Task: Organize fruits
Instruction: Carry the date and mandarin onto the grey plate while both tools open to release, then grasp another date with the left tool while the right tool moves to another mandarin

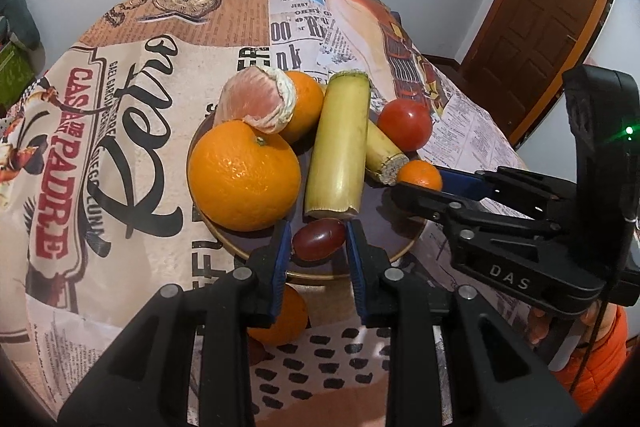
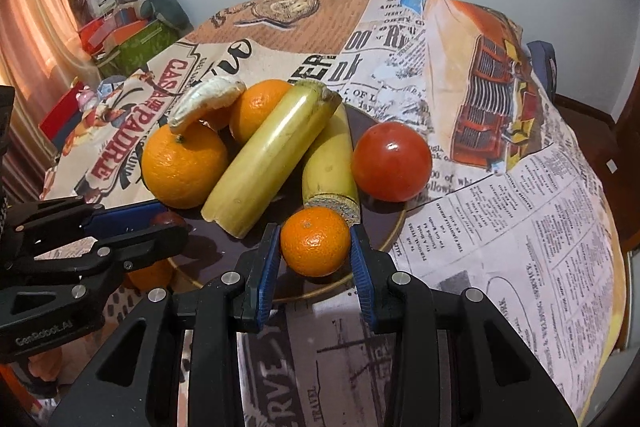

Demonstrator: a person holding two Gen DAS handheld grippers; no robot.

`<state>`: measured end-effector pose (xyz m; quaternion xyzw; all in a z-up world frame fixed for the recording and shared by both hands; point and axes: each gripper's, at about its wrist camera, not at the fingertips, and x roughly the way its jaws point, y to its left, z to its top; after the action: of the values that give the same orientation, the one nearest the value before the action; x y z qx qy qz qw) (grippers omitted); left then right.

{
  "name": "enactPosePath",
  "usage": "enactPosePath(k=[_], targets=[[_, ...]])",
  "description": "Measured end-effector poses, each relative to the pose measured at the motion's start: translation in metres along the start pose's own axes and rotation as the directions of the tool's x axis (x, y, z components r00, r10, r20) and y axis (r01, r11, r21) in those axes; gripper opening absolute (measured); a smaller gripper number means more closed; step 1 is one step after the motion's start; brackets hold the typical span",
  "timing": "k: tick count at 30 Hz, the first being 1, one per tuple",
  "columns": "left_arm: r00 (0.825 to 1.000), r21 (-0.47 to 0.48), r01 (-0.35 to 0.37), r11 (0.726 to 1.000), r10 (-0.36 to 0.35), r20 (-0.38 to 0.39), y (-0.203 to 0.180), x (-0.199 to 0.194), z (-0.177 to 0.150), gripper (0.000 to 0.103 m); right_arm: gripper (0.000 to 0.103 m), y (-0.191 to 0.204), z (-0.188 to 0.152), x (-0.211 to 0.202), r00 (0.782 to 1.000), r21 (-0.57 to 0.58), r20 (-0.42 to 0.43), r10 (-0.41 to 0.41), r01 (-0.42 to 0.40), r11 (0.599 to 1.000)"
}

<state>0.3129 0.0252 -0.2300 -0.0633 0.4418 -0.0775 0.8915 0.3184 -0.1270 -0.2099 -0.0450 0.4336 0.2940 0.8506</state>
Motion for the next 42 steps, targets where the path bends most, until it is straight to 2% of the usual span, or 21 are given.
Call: enactPosePath(k=[2,4,11,13,14,26,34,42], targets=[[1.0,-0.008,-0.002,1.0,0.002,0.003,0.002,0.001,0.0,0.044,0.032,0.0,0.0,0.002,1.0,0.003,-0.004,0.002,-0.002,1.0],[1.0,-0.017,0.019,1.0,-0.019,0.006,0.002,0.0,0.0,0.049,0.032,-0.001,0.001,0.003,1.0,0.008,-0.007,-0.002,0.002,1.0],[1.0,-0.006,0.007,1.0,-0.007,0.021,0.0,-0.007,-0.002,0.049,0.034,-0.005,0.0,-0.002,1.0,0.025,-0.008,0.0,0.0,1.0],[0.999,0.0,0.006,1.0,-0.006,0.032,-0.001,-0.014,-0.003,0.049,0.042,-0.005,0.001,-0.007,1.0,0.026,0.008,-0.009,0.009,1.0],[0.999,0.004,0.003,1.0,-0.003,0.039,-0.002,-0.019,-0.003,0.049,0.042,-0.004,0.002,-0.011,1.0,0.024,0.019,-0.015,0.015,1.0],[0.993,-0.013,-0.054,0.998,0.055,0.101,0.009,-0.075,-0.006,0.049,0.042,0.016,0.001,-0.053,0.996,0.007,0.087,-0.007,0.007,1.0],[0.995,-0.021,-0.087,0.996,0.088,0.048,0.023,-0.078,-0.026,0.049,0.042,0.031,-0.009,-0.063,0.996,-0.008,0.084,-0.004,0.005,1.0],[0.996,-0.023,-0.075,0.997,0.073,-0.056,0.033,-0.049,-0.054,0.049,0.043,0.041,-0.022,-0.053,0.999,-0.009,0.043,0.009,-0.009,1.0]])
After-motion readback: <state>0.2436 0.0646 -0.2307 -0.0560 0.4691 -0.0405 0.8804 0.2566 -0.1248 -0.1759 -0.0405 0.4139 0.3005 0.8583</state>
